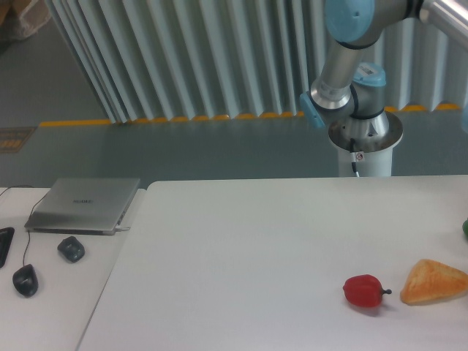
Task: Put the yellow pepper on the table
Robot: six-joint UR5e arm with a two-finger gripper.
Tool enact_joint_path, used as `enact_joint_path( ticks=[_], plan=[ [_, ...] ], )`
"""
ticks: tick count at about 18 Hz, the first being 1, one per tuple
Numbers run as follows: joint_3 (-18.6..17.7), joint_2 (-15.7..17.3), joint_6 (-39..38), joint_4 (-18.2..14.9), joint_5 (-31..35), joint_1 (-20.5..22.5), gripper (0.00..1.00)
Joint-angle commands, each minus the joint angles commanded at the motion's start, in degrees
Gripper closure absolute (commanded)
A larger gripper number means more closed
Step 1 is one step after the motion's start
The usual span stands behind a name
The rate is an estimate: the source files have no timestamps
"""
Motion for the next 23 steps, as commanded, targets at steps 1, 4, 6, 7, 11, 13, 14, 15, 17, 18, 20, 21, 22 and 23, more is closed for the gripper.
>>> enact_joint_path(
  ticks=[1, 4, 6, 7, 11, 13, 14, 15, 17, 18, 20, 21, 22, 23],
  plan=[
    [1.9, -1.7, 0.8, 0.0, 0.4, 0.1, 0.00],
    [4.3, -3.6, 2.8, 1.1, 0.7, 0.3, 0.00],
    [4.3, -3.6, 6.8, 1.3, 2.5, 0.9, 0.00],
    [4.3, -3.9, 8.3, 1.9, 4.1, 1.3, 0.00],
    [2.6, -4.8, 10.1, 6.0, 5.0, 1.5, 0.00],
    [2.6, -5.1, 9.8, 6.3, 6.0, 1.7, 0.00],
    [2.6, -5.2, 9.8, 6.5, 6.0, 1.6, 0.00],
    [2.6, -5.3, 9.6, 6.7, 6.0, 1.7, 0.00],
    [2.6, -5.4, 9.4, 6.9, 6.0, 1.7, 0.00],
    [2.4, -5.6, 9.3, 7.5, 6.0, 1.7, 0.00],
    [2.3, -6.1, 8.8, 8.5, 6.0, 1.7, 0.00],
    [2.3, -6.3, 8.5, 8.7, 6.0, 1.7, 0.00],
    [2.4, -6.5, 8.5, 8.8, 6.0, 1.7, 0.00],
    [2.5, -6.8, 8.5, 9.1, 6.0, 1.7, 0.00]
  ],
)
